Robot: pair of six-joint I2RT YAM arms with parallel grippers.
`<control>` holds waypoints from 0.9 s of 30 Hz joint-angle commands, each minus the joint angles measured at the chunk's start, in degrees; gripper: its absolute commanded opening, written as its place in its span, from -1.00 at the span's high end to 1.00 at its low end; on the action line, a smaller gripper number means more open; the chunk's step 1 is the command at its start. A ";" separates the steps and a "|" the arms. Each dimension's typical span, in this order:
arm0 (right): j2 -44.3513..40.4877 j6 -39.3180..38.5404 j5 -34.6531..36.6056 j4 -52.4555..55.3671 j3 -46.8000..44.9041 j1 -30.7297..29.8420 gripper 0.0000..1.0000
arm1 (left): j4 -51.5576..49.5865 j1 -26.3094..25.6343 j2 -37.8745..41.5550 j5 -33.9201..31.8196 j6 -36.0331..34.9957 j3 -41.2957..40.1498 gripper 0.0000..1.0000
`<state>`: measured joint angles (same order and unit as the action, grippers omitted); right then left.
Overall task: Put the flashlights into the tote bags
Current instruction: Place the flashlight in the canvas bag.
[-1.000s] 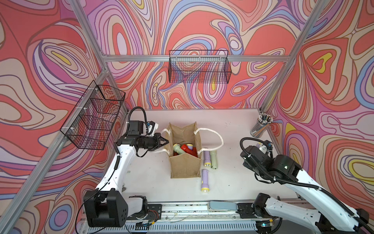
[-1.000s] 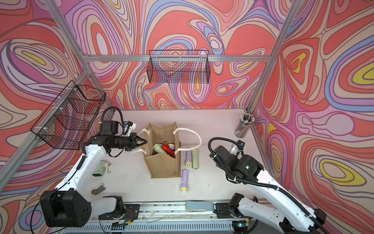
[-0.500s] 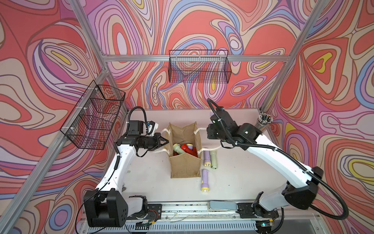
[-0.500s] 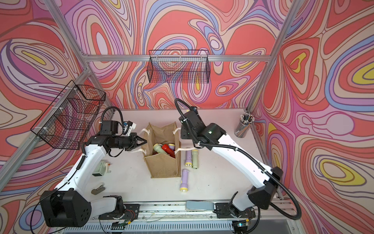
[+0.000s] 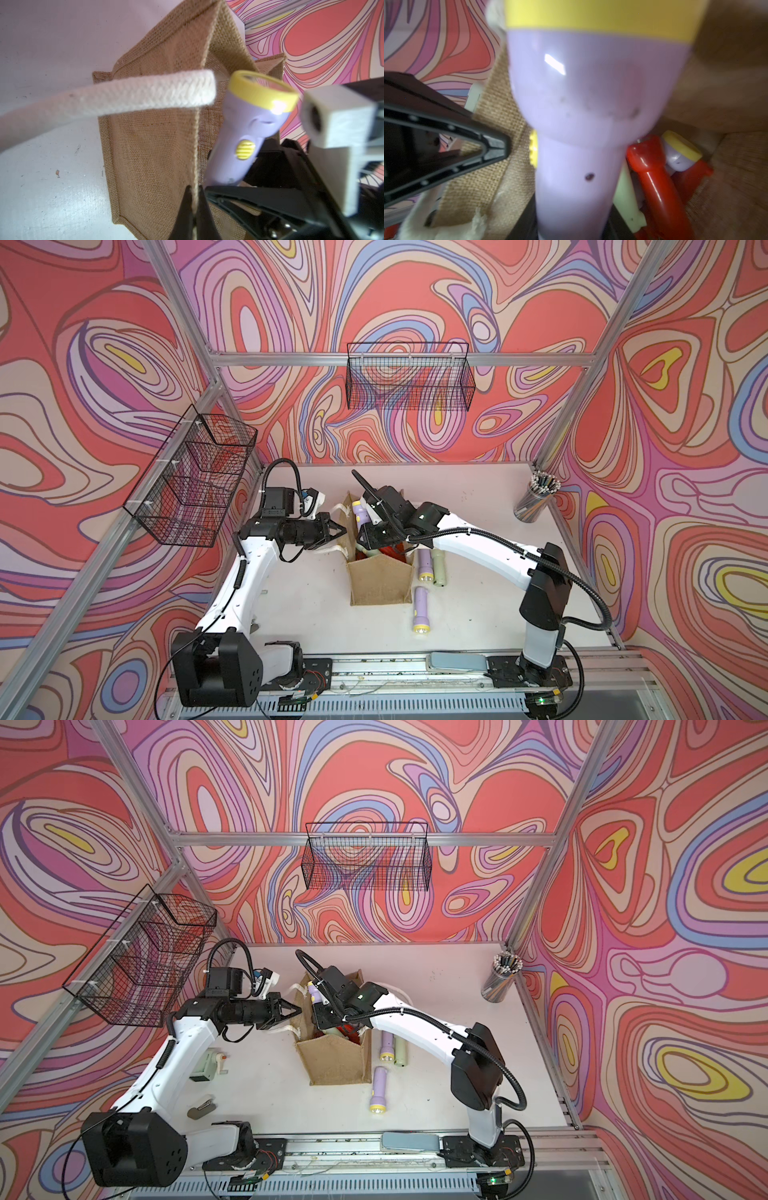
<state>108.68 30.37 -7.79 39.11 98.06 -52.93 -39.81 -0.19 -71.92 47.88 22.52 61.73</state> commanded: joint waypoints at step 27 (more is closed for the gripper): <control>3.02 7.07 3.76 2.59 -6.33 1.07 -0.27 | -0.36 0.14 1.56 -1.25 -1.60 0.24 0.94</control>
<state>113.93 37.85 -6.11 40.64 90.43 -52.47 -40.12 -0.16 -71.66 47.46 22.48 61.73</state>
